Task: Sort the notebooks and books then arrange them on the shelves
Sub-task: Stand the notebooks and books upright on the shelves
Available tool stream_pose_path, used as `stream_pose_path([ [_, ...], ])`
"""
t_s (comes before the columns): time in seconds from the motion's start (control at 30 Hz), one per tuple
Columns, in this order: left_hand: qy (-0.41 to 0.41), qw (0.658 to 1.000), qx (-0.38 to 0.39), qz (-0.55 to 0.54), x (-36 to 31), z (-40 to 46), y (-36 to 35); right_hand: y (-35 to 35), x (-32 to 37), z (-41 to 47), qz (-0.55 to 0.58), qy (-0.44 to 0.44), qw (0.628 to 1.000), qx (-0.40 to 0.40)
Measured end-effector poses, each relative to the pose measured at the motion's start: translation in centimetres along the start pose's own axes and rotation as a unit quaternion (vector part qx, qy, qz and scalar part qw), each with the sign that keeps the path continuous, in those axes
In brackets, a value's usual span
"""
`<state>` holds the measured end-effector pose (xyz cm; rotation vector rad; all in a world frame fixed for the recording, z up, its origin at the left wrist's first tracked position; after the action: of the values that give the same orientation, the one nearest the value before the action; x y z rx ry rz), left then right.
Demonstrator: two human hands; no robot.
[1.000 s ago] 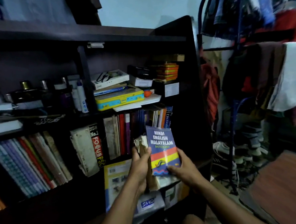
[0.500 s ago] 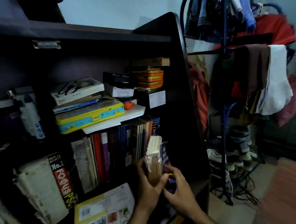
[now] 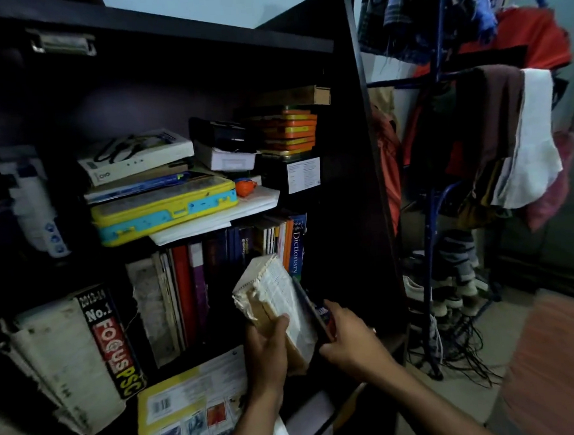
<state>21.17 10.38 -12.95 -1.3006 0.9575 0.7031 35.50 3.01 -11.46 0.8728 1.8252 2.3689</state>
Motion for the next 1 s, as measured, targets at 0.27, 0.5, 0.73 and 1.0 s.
stream_pose_path([
  [0.27,-0.007,0.999,-0.026,-0.028,-0.8,0.5,0.3,2.7,-1.2,0.8,0.188,-0.107,0.951,-0.222],
  [0.5,-0.007,0.996,-0.042,-0.081,-0.6,1.4,0.7,-1.4,-1.2,2.3,0.258,-0.109,0.944,-0.177],
  [0.73,-0.017,0.993,-0.045,-0.11,-0.6,1.6,0.8,-2.2,0.1,8.1,0.298,-0.093,0.926,-0.211],
  [1.0,-0.02,0.991,-0.049,-0.125,-0.8,1.5,0.5,-3.8,2.7,14.9,0.484,-0.088,0.864,-0.108],
])
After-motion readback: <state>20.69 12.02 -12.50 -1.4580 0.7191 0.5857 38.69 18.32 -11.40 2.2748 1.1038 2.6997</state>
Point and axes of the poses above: each hand's wrist, its own z-axis towards the middle knuckle, its own y-axis out of the back of the hand, x = y × z, the point moved 3 cm from there along z, towards the middle knuckle, and after that the axes turned 15 degrees about -z, right-handed, at the moved point
